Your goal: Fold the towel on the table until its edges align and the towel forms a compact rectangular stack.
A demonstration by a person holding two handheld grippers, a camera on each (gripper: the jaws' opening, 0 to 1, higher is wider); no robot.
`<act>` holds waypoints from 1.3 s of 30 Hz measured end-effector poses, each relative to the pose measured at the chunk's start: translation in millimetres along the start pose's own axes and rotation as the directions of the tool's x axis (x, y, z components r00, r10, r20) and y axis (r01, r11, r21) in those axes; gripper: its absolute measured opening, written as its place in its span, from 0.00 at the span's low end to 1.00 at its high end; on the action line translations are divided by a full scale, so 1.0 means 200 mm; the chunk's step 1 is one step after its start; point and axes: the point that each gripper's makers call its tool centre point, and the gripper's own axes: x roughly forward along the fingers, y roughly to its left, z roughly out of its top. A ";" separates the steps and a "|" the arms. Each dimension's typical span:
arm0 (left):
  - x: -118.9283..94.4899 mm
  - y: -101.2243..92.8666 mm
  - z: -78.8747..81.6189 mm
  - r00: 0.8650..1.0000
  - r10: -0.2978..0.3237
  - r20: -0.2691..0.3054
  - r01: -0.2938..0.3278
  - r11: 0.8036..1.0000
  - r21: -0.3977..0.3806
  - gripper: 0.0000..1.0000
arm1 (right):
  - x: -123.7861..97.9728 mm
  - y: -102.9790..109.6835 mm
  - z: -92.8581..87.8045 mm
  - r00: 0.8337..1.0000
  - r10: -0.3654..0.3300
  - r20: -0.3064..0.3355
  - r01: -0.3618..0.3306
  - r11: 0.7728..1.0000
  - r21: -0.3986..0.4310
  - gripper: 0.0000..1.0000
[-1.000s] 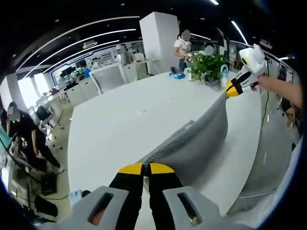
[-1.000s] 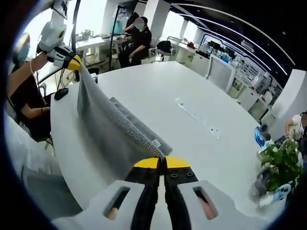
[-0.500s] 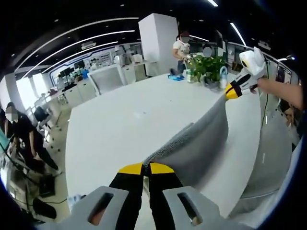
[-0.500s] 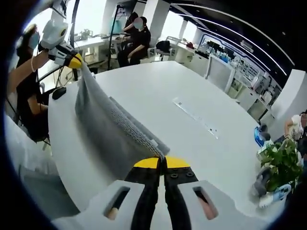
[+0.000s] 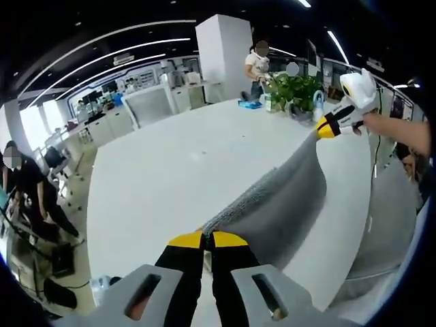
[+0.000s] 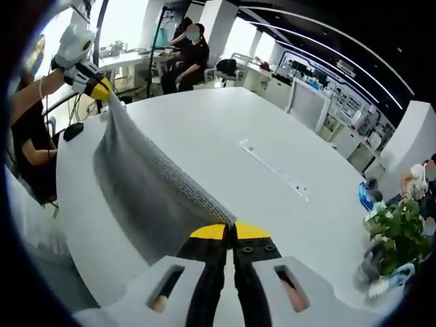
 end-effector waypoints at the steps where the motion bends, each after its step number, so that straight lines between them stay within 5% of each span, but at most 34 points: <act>1: 0.02 0.00 -0.02 1.000 -0.003 -0.006 0.003 1.000 -0.007 0.03 | 0.01 0.00 0.00 1.000 0.002 -0.002 -0.002 1.000 0.003 0.00; 23: 0.45 0.08 -0.22 0.982 -0.097 -0.161 0.084 0.993 -0.083 0.03 | 0.34 -0.03 -0.18 0.988 0.053 -0.148 -0.046 0.998 0.048 0.00; 39: 0.54 0.08 -0.28 0.976 -0.093 -0.198 0.080 0.994 -0.076 0.03 | 0.52 -0.06 -0.24 0.982 0.064 -0.178 -0.054 0.997 0.063 0.00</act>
